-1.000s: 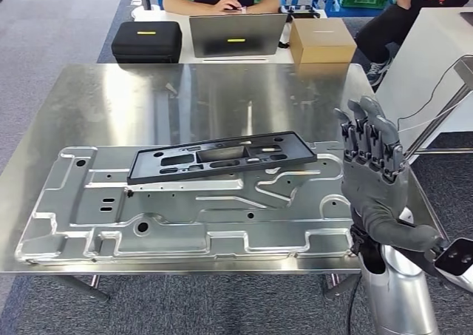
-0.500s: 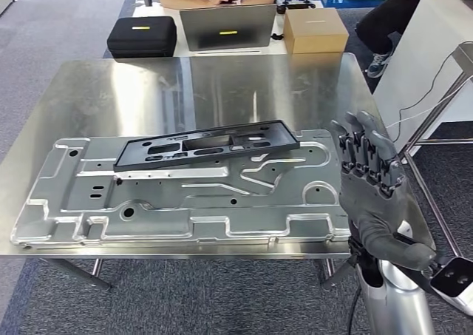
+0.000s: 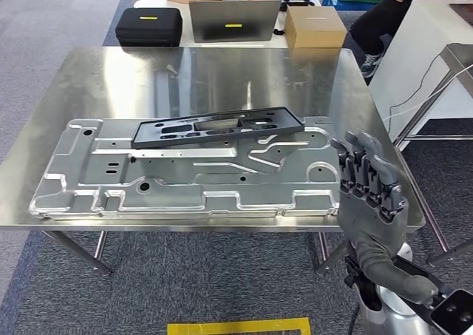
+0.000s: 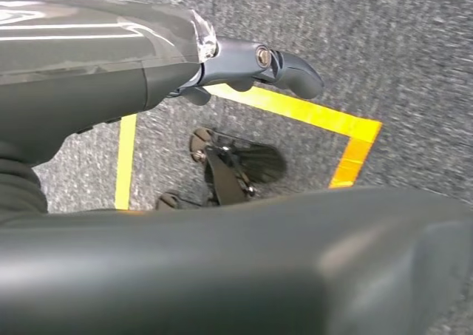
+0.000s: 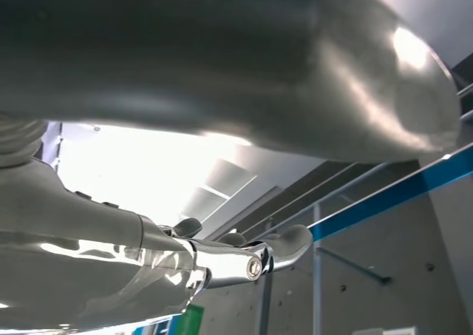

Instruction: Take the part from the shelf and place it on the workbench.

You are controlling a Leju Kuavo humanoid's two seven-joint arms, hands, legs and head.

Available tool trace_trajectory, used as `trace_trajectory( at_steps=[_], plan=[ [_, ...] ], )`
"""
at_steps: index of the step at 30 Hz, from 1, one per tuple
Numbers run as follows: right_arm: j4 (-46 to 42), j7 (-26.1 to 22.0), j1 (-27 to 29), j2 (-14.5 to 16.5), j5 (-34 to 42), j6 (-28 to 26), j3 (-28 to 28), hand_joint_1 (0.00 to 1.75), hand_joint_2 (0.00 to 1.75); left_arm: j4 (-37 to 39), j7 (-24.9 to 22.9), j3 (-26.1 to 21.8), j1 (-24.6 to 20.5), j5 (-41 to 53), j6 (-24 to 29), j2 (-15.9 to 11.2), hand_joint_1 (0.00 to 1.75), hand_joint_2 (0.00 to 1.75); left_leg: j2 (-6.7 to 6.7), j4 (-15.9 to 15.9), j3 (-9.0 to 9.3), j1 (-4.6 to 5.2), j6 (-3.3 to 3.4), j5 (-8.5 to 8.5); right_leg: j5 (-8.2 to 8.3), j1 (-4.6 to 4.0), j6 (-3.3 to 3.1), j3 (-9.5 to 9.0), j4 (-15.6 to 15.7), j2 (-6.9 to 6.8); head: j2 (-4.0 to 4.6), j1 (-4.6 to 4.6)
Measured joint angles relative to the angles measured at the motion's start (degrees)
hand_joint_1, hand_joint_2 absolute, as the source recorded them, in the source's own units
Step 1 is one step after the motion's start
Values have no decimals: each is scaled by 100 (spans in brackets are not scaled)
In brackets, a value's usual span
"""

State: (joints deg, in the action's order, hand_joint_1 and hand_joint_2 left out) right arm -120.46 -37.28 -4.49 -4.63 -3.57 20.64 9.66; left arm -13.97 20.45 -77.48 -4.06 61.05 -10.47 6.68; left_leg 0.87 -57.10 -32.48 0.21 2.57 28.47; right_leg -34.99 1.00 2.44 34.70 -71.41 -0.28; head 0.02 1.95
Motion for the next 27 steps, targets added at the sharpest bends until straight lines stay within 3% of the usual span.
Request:
trace_trajectory(
  at_steps=[2,4,7,9,11,12,13,14,15,17,19,20,22,23,24,26,27],
  plan=[
    [-44,-1,32,0,-25,-51,46,0,0,0,-17,1,-3,3,23,-2,0,0,2,-98,-136,9,-37,-47,182,-6,-17,-574,788,2,0,1],
    [-82,0,56,-2,-51,-99,82,0,0,0,-24,3,-9,16,44,-3,0,0,0,-169,-210,24,-86,-104,125,-25,-56,-906,1327,7,0,4],
    [-93,-1,97,-8,-79,-169,154,0,0,0,-29,4,-9,57,71,-14,0,0,-10,-220,-304,24,-181,-133,127,-13,-132,-861,1449,-6,0,6],
    [-94,-1,120,-9,-110,-217,206,0,0,0,-36,7,-8,67,80,-26,0,0,-26,-491,-418,7,-253,225,215,17,-238,-734,1476,-28,0,10],
    [-94,-1,145,-9,-147,-262,255,0,0,0,-46,20,-13,73,81,-28,0,0,-34,-1126,-555,-23,-306,768,334,6,-297,-573,1462,-41,0,13],
    [-92,-1,158,-9,-169,-292,280,0,0,0,-55,31,-15,78,83,-28,0,0,-34,-1459,-598,-32,-320,922,393,0,-299,-485,1448,-47,0,13],
    [-90,-1,178,-9,-186,-326,304,0,0,0,-65,43,-17,83,90,-28,0,0,-34,-1681,-586,-36,-326,940,450,-4,-297,-395,1430,-55,0,12],
    [-86,0,204,-9,-196,-363,323,0,0,0,-73,54,-18,88,100,-28,0,0,-35,-1731,-497,-36,-323,834,502,-7,-289,-307,1409,-61,0,13],
    [-82,0,233,-10,-201,-398,337,0,0,0,-80,63,-19,89,111,-28,0,0,-36,-1580,-319,-36,-310,661,550,-10,-278,-226,1389,-66,0,12],
    [-76,1,276,-12,-180,-434,361,0,0,0,-81,75,-26,88,131,-32,0,0,-49,-808,272,-22,-254,432,639,-19,-244,-107,1350,-68,0,13],
    [-74,0,302,-14,-156,-440,399,0,0,0,-81,81,-43,86,139,-38,0,0,-66,-84,756,4,-187,475,732,-28,-189,-47,1331,-71,0,11],
    [-73,-1,318,-15,-151,-440,424,0,0,0,-83,81,-49,84,141,-41,0,0,-71,90,852,19,-166,515,783,-30,-154,-25,1329,-74,0,10],
    [-64,-1,364,-15,-152,-437,468,0,0,0,-90,81,-51,80,143,-40,0,0,-60,165,805,11,-115,496,824,-23,-88,50,1315,-68,0,9],
    [-52,-1,398,-15,-150,-434,483,0,0,0,-95,81,-49,76,143,-39,0,0,-49,185,747,0,-74,455,715,-23,-66,109,1244,-57,0,6],
    [-37,0,435,-16,-145,-431,494,0,0,0,-98,80,-45,72,140,-39,0,0,-37,203,673,-11,-29,396,499,-24,-51,182,1083,-44,0,3],
    [2,-1,506,-17,-132,-426,513,0,0,0,-102,78,-39,65,128,-38,0,0,-24,190,493,-4,31,261,-80,-21,-37,335,472,-29,0,-2],
    [20,0,534,-17,-128,-425,522,0,0,0,-102,77,-34,64,119,-38,0,0,-19,172,395,6,41,194,-266,-21,-30,390,113,-26,0,-3]
  ],
)
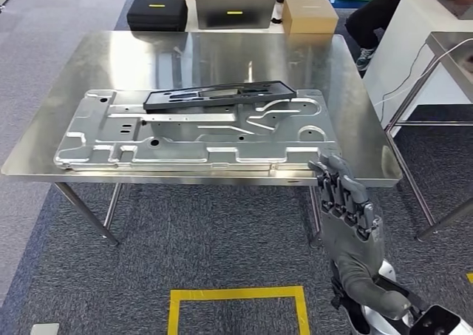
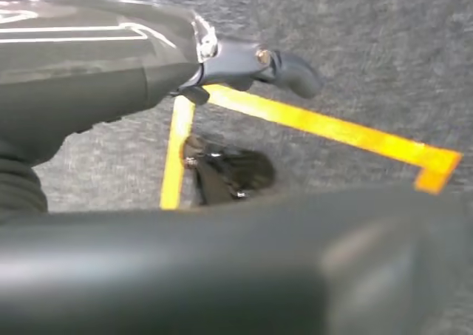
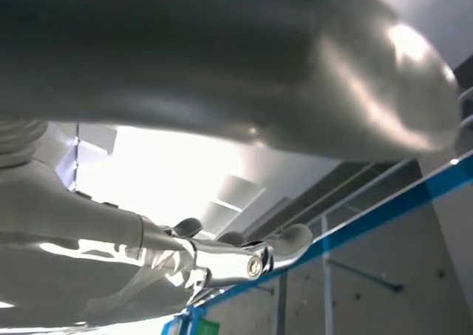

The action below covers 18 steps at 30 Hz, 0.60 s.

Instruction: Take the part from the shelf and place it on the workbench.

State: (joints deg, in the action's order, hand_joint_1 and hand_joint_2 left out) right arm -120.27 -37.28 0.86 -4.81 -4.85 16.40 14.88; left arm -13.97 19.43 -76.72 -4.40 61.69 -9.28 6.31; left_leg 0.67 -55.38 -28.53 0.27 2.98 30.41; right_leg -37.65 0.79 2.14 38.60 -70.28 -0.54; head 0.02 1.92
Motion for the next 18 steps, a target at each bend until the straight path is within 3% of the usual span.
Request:
trace_trajectory(
  at_steps=[1,2,3,5,7,8,10,11,13,15,16,17,18],
  plan=[
    [20,-1,23,0,2,1,9,0,0,0,0,0,2,1,-9,1,0,0,6,-26,-102,8,4,-61,-45,0,7,9,-270,2,0,0],
    [38,-1,44,0,1,1,18,0,0,0,0,0,3,0,-15,2,0,0,12,-61,-207,15,3,-114,43,-1,10,-56,-384,4,0,0],
    [56,-1,62,0,-2,2,28,0,0,0,0,0,4,-1,-20,3,0,0,17,-104,-313,20,-2,-160,213,-2,6,-214,-300,5,0,0],
    [82,-1,92,1,-11,2,52,0,0,0,-1,0,6,-3,-24,10,0,0,19,-204,-489,34,-24,-232,460,-15,-32,-797,398,6,0,-1],
    [93,-1,124,4,-14,1,70,0,0,0,-2,0,9,-8,-27,19,0,0,18,-287,-591,49,-67,-300,400,-36,-83,-1328,1171,4,0,4],
    [97,-1,158,5,-4,1,72,0,0,0,-3,-1,11,-16,-28,22,0,0,18,-308,-622,52,-94,-341,341,-49,-97,-1448,1378,4,0,6],
    [120,-1,275,4,32,-1,63,0,0,0,-6,-5,26,-51,-26,24,0,0,13,-325,-687,47,-155,-411,353,-41,-149,-1411,1470,-7,0,8],
    [141,-1,342,3,47,-1,56,0,0,0,-11,-9,38,-74,-23,25,0,0,3,-367,-729,43,-194,-334,399,-26,-196,-1349,1479,-17,0,10],
    [183,-1,469,2,63,-1,33,0,0,0,-26,-18,68,-104,-16,31,0,0,-18,-704,-835,14,-279,132,534,2,-282,-1186,1489,-36,0,15],
    [213,-1,594,2,69,1,-8,0,0,0,-35,-28,85,-110,-14,39,0,0,-22,-1367,-934,-24,-349,679,675,-2,-299,-1006,1480,-44,0,18],
    [232,-1,656,1,71,15,-38,0,0,0,-37,-34,87,-111,-13,42,0,0,-22,-1668,-943,-38,-371,779,746,-3,-293,-910,1467,-52,0,18],
    [256,-1,720,1,69,41,-69,0,0,0,-39,-40,86,-113,-12,45,0,0,-22,-1835,-888,-48,-384,726,810,-3,-283,-809,1448,-61,0,18],
    [285,-1,788,0,61,69,-106,0,0,0,-42,-48,86,-115,-10,49,0,0,-22,-1828,-757,-56,-388,571,868,-1,-270,-707,1419,-67,0,18]
  ],
)
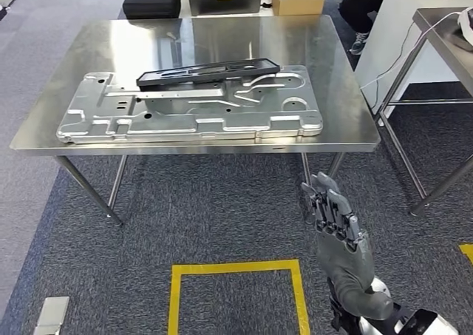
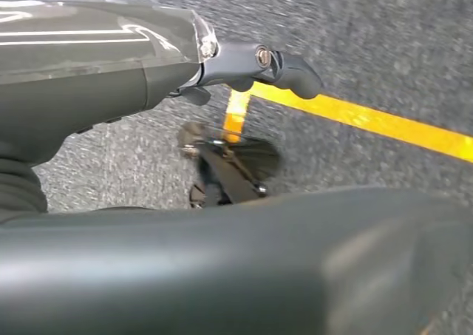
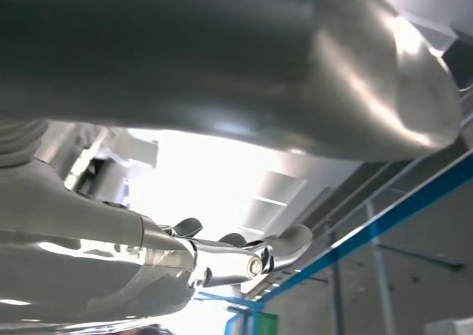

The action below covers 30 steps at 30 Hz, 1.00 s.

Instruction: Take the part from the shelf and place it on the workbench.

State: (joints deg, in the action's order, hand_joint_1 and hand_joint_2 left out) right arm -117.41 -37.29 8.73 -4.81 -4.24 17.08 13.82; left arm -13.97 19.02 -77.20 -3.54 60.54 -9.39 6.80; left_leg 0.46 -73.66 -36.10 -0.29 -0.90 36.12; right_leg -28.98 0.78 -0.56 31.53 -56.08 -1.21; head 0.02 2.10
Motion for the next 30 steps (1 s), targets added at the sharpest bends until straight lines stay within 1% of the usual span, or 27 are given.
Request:
trace_trajectory(
  at_steps=[1,2,4,5,6,7,8,9,10,12,13,14,15,16,17,18,19,20,21,23,24,25,26,27,28,29,30],
  plan=[
    [33,0,71,1,-25,26,-45,0,0,0,-2,-10,0,-2,2,3,0,0,-1,205,222,-6,4,-182,52,2,15,99,-35,-4,0,0],
    [67,0,144,4,-64,37,-90,0,0,0,-2,-21,-3,-6,4,5,0,0,-8,576,532,-10,17,-289,97,2,35,183,-74,-5,0,1],
    [136,0,284,12,-154,34,-179,0,0,0,0,-46,-11,-36,5,16,0,0,-32,1459,1161,1,77,-250,183,-13,89,297,-147,-1,0,0],
    [176,0,348,16,-190,29,-219,0,0,0,2,-56,-15,-56,3,26,0,0,-44,1752,1348,13,108,-173,233,-18,121,333,-168,-1,0,-1],
    [220,0,413,20,-218,27,-260,0,0,0,3,-66,-16,-75,1,37,0,0,-50,1897,1413,27,141,-132,290,-22,157,364,-176,-2,0,-2],
    [267,0,483,24,-242,26,-305,0,0,0,3,-77,-12,-86,-1,53,0,0,-46,1918,1377,28,184,-141,338,-17,195,400,-175,1,0,-2],
    [316,0,560,26,-260,27,-350,0,0,0,3,-88,-3,-92,-2,65,0,0,-32,1918,1311,27,233,-189,298,-9,225,448,-200,14,0,-3],
    [363,0,641,29,-271,31,-395,0,0,0,2,-99,8,-95,-1,73,0,0,-16,1918,1230,25,287,-255,149,-4,248,500,-289,31,0,-5],
    [409,0,720,33,-276,36,-442,0,0,0,1,-109,17,-95,1,82,0,0,1,1921,1140,22,338,-336,-110,1,263,562,-479,47,0,-8],
    [497,1,846,44,-268,53,-529,0,0,0,0,-128,24,-95,2,93,0,0,23,1912,960,44,389,-481,-707,6,274,678,-1121,59,0,-13],
    [543,3,901,53,-260,66,-573,0,0,0,0,-135,24,-94,1,102,0,0,32,1899,864,57,399,-551,-865,5,281,708,-1471,60,0,-14],
    [589,5,955,66,-252,79,-613,0,0,0,0,-141,23,-94,-1,110,0,0,40,1876,761,69,404,-615,-868,5,283,684,-1712,61,0,-14],
    [632,7,1009,80,-245,90,-647,0,0,0,0,-145,23,-94,-2,117,0,0,47,1841,654,79,403,-668,-751,4,282,586,-1790,64,0,-14],
    [676,10,1057,97,-240,100,-681,0,0,0,1,-149,21,-93,-5,125,0,0,51,1794,543,87,397,-717,-577,2,270,393,-1676,66,0,-14],
    [712,14,1092,115,-239,105,-708,0,0,0,4,-152,17,-93,-10,133,0,0,54,1740,445,91,387,-757,-444,-5,245,107,-1357,70,0,-14],
    [741,20,1113,134,-249,108,-728,0,0,0,9,-154,12,-92,-14,144,0,0,53,1682,363,102,372,-787,-389,-18,215,-243,-914,73,-1,-16],
    [771,30,1121,154,-275,106,-745,0,0,0,15,-158,6,-90,-20,154,0,0,53,1629,301,113,352,-819,-422,-29,183,-556,-471,74,-1,-17],
    [815,45,1126,175,-314,99,-757,0,0,0,22,-165,1,-89,-25,162,0,0,53,1591,255,119,328,-858,-485,-44,157,-774,-137,75,-1,-17],
    [873,65,1132,195,-361,82,-763,0,0,0,31,-174,-3,-84,-28,168,0,0,53,1567,217,125,301,-903,-531,-57,143,-882,57,75,-1,-17],
    [1040,113,1147,234,-425,30,-765,0,0,0,51,-194,-2,-73,-36,171,0,0,47,1539,147,121,238,-950,-507,-47,86,-825,132,62,0,-14],
    [1148,140,1156,257,-443,-8,-762,0,0,0,60,-201,4,-69,-39,171,0,0,34,1474,112,111,198,-834,-456,-34,40,-765,141,51,0,-13],
    [1274,178,1164,282,-464,-60,-757,0,0,0,66,-207,10,-68,-39,171,0,0,21,1322,74,96,155,-605,-389,-20,-5,-693,147,38,0,-11],
    [1424,222,1172,307,-490,-122,-752,0,0,0,69,-213,14,-67,-38,171,0,0,9,1067,29,72,112,-290,-319,-14,-34,-612,144,25,0,-9],
    [1597,264,1182,334,-523,-189,-745,0,0,0,70,-218,18,-65,-37,171,0,0,5,726,-19,53,76,6,-250,-16,-48,-520,133,21,0,-8],
    [1772,312,1190,359,-560,-261,-739,0,0,0,69,-222,19,-63,-37,171,0,0,5,379,-55,39,50,194,-184,-17,-46,-420,114,14,0,-8],
    [1950,355,1195,385,-600,-334,-737,0,0,0,68,-225,19,-61,-37,171,0,0,4,118,-53,28,32,234,-124,-18,-41,-312,83,5,0,-7],
    [2143,386,1196,411,-658,-423,-736,0,0,0,67,-227,21,-61,-37,172,0,0,4,12,15,19,25,133,-72,-18,-32,-200,41,-3,0,-7]
  ],
)
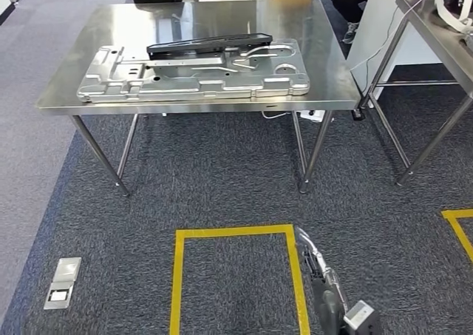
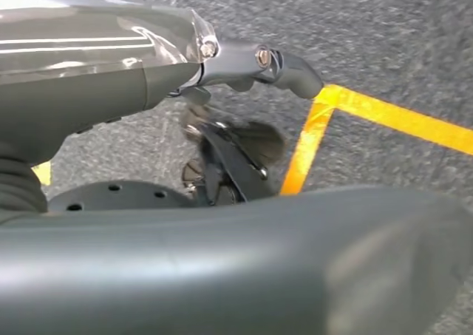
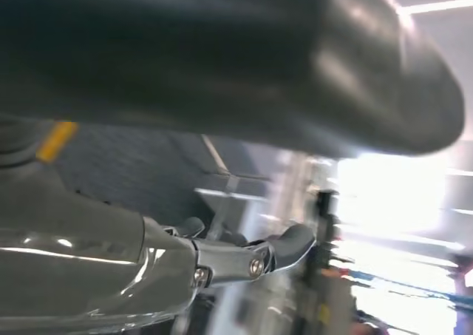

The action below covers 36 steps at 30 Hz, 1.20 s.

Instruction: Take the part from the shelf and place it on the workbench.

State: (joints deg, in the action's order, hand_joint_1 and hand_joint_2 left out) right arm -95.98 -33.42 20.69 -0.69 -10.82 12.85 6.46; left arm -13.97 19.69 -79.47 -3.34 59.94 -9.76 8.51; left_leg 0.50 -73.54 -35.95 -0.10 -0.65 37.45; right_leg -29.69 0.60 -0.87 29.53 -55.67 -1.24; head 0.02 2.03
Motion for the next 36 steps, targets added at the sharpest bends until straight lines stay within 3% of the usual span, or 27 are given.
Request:
trace_trajectory(
  at_steps=[1,3,5,6,7,8,9,11,13,14,15,16,18,20,21,23,24,26,28,29,30,31,32,34,35,36],
  plan=[
    [197,30,-3,27,-83,-102,-1,0,0,0,-1,-1,1,1,1,1,0,0,0,93,157,-5,3,-180,45,0,11,110,-47,-7,0,0],
    [653,64,-22,73,-288,-334,-2,0,0,0,-2,-4,-3,3,4,0,0,0,-11,790,726,-2,37,-425,127,-7,43,293,-138,-11,0,1],
    [1144,73,-68,103,-487,-566,-4,0,0,0,-1,-6,-16,11,4,-1,0,0,-29,1588,1256,14,96,-365,221,-25,93,403,-196,-10,0,-2],
    [1432,60,-115,116,-585,-681,-12,0,0,0,0,-8,-21,22,2,0,0,0,-36,1805,1371,24,121,-315,278,-32,122,442,-208,-11,0,-3],
    [1758,48,-179,126,-714,-806,-28,0,0,0,0,-9,-20,40,-2,1,0,0,-37,1886,1370,29,154,-312,343,-35,155,472,-204,-10,0,-4],
    [2130,23,-254,134,-861,-943,-50,0,0,-1,1,-10,-18,59,-8,3,0,0,-23,1891,1317,23,194,-354,360,-29,189,505,-207,2,0,-5],
    [2526,-22,-331,138,-1000,-1077,-73,0,0,-1,1,-10,-15,77,-14,4,0,0,-8,1893,1257,17,245,-413,279,-23,221,544,-250,20,0,-7],
    [3329,-88,-507,139,-1244,-1322,-105,0,0,-1,4,-11,-12,105,-35,9,0,0,24,1897,1110,8,337,-555,-183,-11,267,669,-617,58,0,-13],
    [4312,-102,-792,139,-1379,-1508,-163,0,0,0,21,-11,-15,143,-69,12,0,0,44,1877,929,24,369,-690,-686,-9,294,832,-1336,71,0,-16],
    [4866,-87,-958,139,-1396,-1579,-215,0,0,0,35,-11,-20,159,-85,14,0,0,55,1854,828,30,373,-753,-770,-9,304,864,-1639,75,0,-17],
    [5436,-55,-1112,139,-1389,-1643,-284,0,0,0,50,-11,-27,171,-100,14,0,0,63,1821,721,34,372,-808,-718,-9,309,817,-1789,78,0,-17],
    [5923,-6,-1237,138,-1366,-1686,-353,0,0,0,65,-11,-35,176,-113,15,0,0,64,1779,616,37,367,-853,-569,-9,308,674,-1730,81,0,-17],
    [6668,99,-1428,136,-1328,-1738,-475,0,0,0,86,-11,-45,173,-129,21,0,0,63,1682,432,39,342,-919,-302,-15,272,124,-1046,89,0,-17],
    [7198,218,-1596,134,-1278,-1734,-557,0,0,0,105,-11,-56,174,-144,33,0,0,65,1602,302,52,295,-986,-301,-35,217,-377,-254,98,0,-15],
    [7424,345,-1668,136,-1228,-1710,-599,0,0,0,110,-11,-62,175,-152,39,0,0,68,1581,260,55,266,-1026,-338,-46,196,-488,-43,102,0,-15],
    [7801,816,-1781,142,-1087,-1653,-707,0,0,0,97,-9,-70,182,-143,45,0,0,65,1569,196,53,210,-1087,-333,-43,153,-464,63,94,0,-14],
    [7946,1136,-1826,147,-1024,-1636,-768,0,0,0,67,-8,-71,195,-113,46,0,0,50,1532,155,50,180,-1037,-306,-28,116,-426,78,84,0,-10],
    [8157,1794,-1883,153,-960,-1580,-876,0,0,0,-20,-5,-66,247,-40,47,0,0,17,1182,18,30,110,-674,-230,3,38,-333,97,52,0,-1],
    [8302,2466,-1922,153,-973,-1407,-930,0,0,0,-112,3,-69,327,3,47,0,0,4,466,-176,2,47,-193,-159,-1,12,-238,80,34,0,5],
    [8358,2816,-1943,154,-972,-1282,-946,0,0,0,-164,10,-75,365,12,47,0,44,4,160,-238,-8,27,-67,-128,-3,14,-187,65,29,0,5],
    [8403,3150,-1963,159,-948,-1168,-966,0,0,0,-221,15,-82,388,21,47,0,87,3,31,-218,-15,15,-54,-103,-3,20,-135,45,27,0,5],
    [8436,3412,-1977,168,-906,-1087,-998,0,0,0,-270,19,-89,400,32,47,0,131,3,133,-87,-19,13,-145,-85,-3,28,-88,22,27,0,5],
    [8457,3602,-1986,179,-855,-1036,-1038,0,44,0,-315,20,-97,402,47,47,0,175,2,452,147,-22,22,-302,-74,-2,35,-53,-2,28,0,5],
    [8479,3775,-2005,207,-759,-1018,-1122,0,131,0,-398,21,-118,379,92,45,0,175,-5,1256,653,-13,76,-555,-60,-10,59,-2,-47,29,0,4],
    [8486,3807,-2024,217,-706,-1026,-1169,0,175,0,-449,21,-128,352,116,44,0,175,-8,1515,801,-2,103,-607,-47,-15,83,15,-63,31,0,3],
    [8495,3821,-2044,225,-649,-1041,-1220,0,175,0,-500,21,-138,314,136,43,0,175,-11,1633,860,11,126,-608,-30,-19,113,31,-74,34,0,2]
  ],
)
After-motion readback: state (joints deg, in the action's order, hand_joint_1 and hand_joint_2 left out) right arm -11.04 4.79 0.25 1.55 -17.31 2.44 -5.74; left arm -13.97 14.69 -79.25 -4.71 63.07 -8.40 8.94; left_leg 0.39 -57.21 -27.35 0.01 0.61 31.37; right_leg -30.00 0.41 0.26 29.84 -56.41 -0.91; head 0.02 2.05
